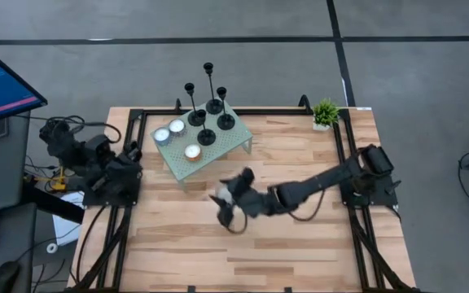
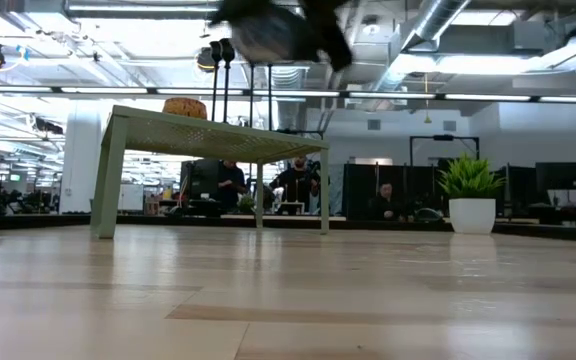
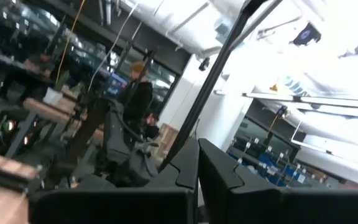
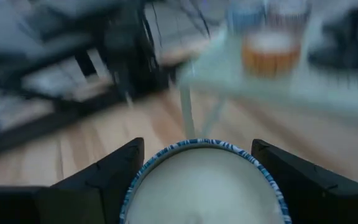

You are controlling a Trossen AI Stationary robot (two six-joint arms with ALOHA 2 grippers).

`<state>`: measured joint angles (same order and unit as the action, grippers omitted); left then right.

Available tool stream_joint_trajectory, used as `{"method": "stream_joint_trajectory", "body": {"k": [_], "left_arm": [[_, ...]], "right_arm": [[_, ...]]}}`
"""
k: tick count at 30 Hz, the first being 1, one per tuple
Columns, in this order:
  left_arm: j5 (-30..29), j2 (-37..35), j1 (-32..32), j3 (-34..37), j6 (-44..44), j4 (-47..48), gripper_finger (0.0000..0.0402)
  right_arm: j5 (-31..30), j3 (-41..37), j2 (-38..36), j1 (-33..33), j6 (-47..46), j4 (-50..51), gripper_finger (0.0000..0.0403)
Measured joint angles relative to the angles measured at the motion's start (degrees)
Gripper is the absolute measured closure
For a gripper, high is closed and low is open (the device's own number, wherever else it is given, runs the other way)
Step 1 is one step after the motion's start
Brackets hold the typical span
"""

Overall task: Pick & Place candle stick holders
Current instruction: Put the blue patterned scented candle on the shelf

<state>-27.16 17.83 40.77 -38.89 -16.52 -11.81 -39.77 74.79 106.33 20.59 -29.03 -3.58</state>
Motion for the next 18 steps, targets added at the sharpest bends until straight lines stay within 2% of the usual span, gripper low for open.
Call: {"method": "stream_joint_trajectory", "body": {"k": [5,10,12,18], "left_arm": [[0.0,-3.7,0.0,0.0,3.2,-0.1,0.0394],[0.0,-5.8,0.0,0.0,4.6,0.0,0.0394],[0.0,-6.0,0.0,0.0,4.7,-0.1,0.0394],[0.0,-6.0,0.0,0.0,4.7,0.0,0.0394]], "right_arm": [[3.6,6.3,1.0,-5.6,6.8,-2.8,0.0131],[6.1,10.5,3.0,-9.6,9.2,-3.3,0.0131],[8.3,13.3,5.4,-10.6,9.7,-6.2,0.0131],[10.7,23.8,14.0,-11.6,10.3,-5.7,0.0131]]}}
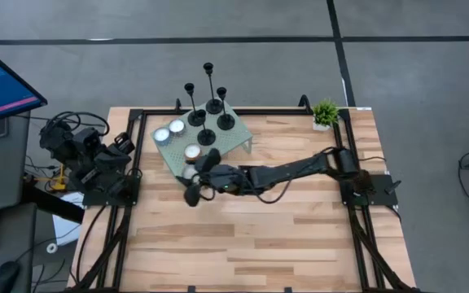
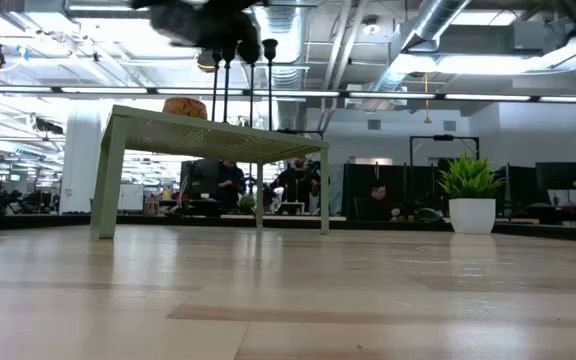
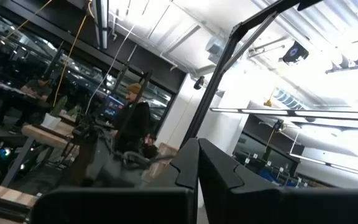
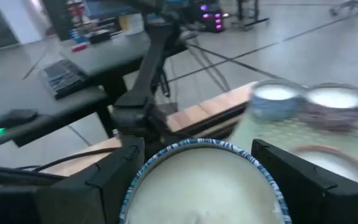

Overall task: Pick & Place candle stick holders
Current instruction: Put the blue patterned scented candle on the shelf

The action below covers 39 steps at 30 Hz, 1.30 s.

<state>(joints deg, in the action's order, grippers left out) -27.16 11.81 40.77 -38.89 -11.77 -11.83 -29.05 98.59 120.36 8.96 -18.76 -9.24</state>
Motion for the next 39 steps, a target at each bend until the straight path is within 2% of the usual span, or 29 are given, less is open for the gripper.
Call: {"method": "stream_joint_trajectory", "body": {"k": [8,16,39], "left_arm": [[0.0,0.0,0.0,0.0,1.5,0.0,0.0394],[0.0,0.0,0.0,0.0,1.5,-0.2,0.0394],[0.0,0.0,0.0,0.0,1.5,-0.2,0.0394]], "right_arm": [[2.1,13.4,11.1,-0.5,0.3,1.5,0.0122],[2.1,20.0,16.2,-2.0,-0.5,5.1,0.012],[2.2,20.3,16.9,-4.8,-2.1,8.4,0.0118]]}}
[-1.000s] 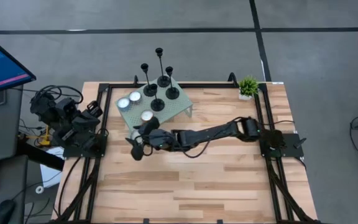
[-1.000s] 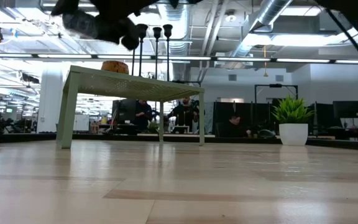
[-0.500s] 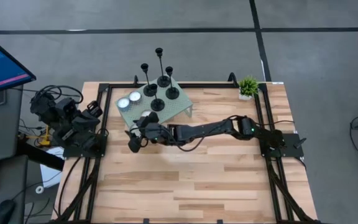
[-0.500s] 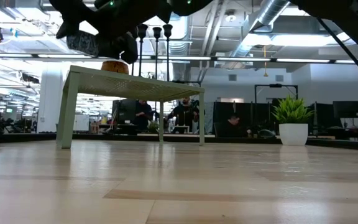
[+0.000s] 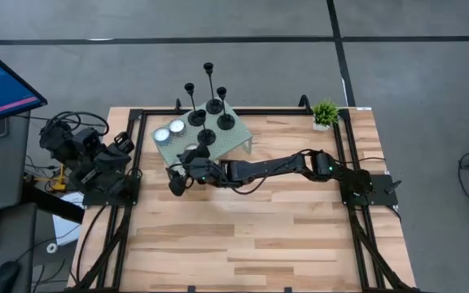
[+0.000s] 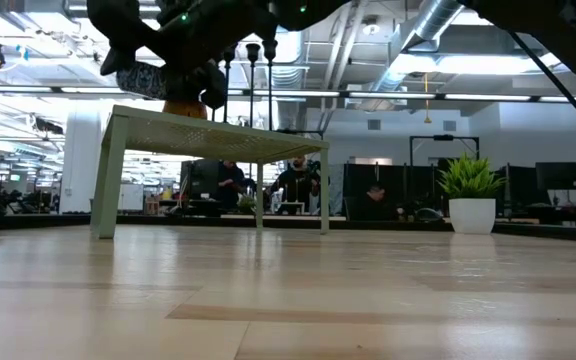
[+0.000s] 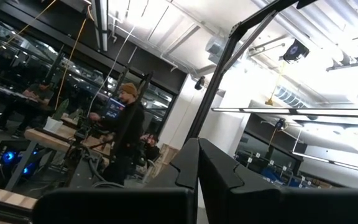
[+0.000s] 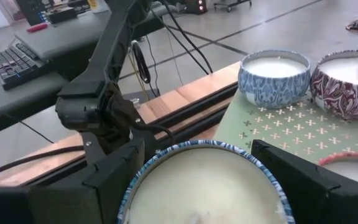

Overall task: Pick & Place candle stick holders
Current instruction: Put the blue patterned scented candle on the shelf

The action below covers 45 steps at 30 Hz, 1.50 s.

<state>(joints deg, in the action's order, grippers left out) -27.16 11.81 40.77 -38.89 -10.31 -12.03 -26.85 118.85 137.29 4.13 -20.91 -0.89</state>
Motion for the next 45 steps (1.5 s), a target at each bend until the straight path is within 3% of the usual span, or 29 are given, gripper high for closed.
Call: {"method": "stream_joint_trajectory", "body": {"k": [24,45], "left_arm": [[0.0,0.0,0.0,0.0,0.0,0.0,0.0394],[0.0,0.0,0.0,0.0,0.0,0.0,0.0394]], "right_arm": [[0.0,0.0,0.0,-1.4,-0.1,3.7,0.0118],[6.3,0.0,0.0,-2.8,1.2,3.6,0.0116]]}}
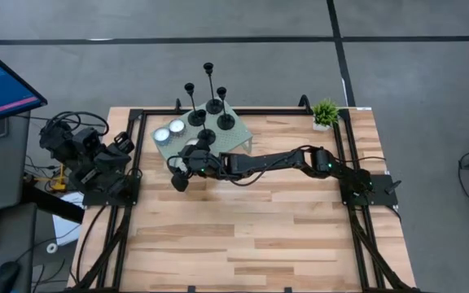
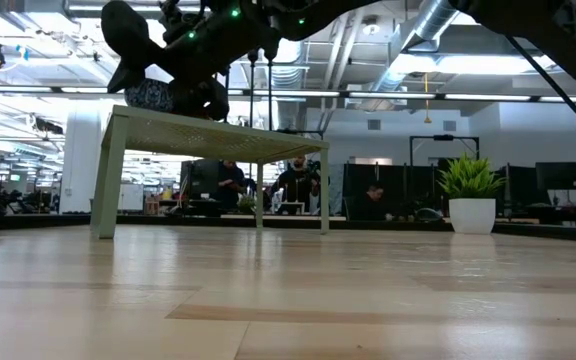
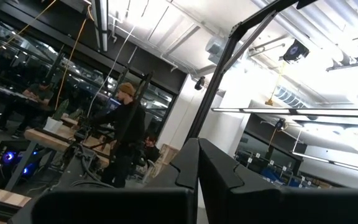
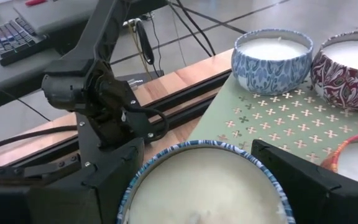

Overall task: Pick & Place candle stick holders
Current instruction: Put the blue patterned scented candle on the shelf

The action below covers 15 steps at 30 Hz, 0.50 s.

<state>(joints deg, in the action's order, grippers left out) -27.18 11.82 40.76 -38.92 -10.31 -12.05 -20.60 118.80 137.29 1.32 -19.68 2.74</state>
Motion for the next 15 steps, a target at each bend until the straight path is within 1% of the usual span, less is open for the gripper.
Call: {"method": "stream_joint_trajectory", "body": {"k": [15], "left_arm": [[0.0,0.0,0.0,0.0,0.0,0.0,0.0394]], "right_arm": [[1.9,0.0,0.0,0.0,0.8,-0.4,0.0116]]}}
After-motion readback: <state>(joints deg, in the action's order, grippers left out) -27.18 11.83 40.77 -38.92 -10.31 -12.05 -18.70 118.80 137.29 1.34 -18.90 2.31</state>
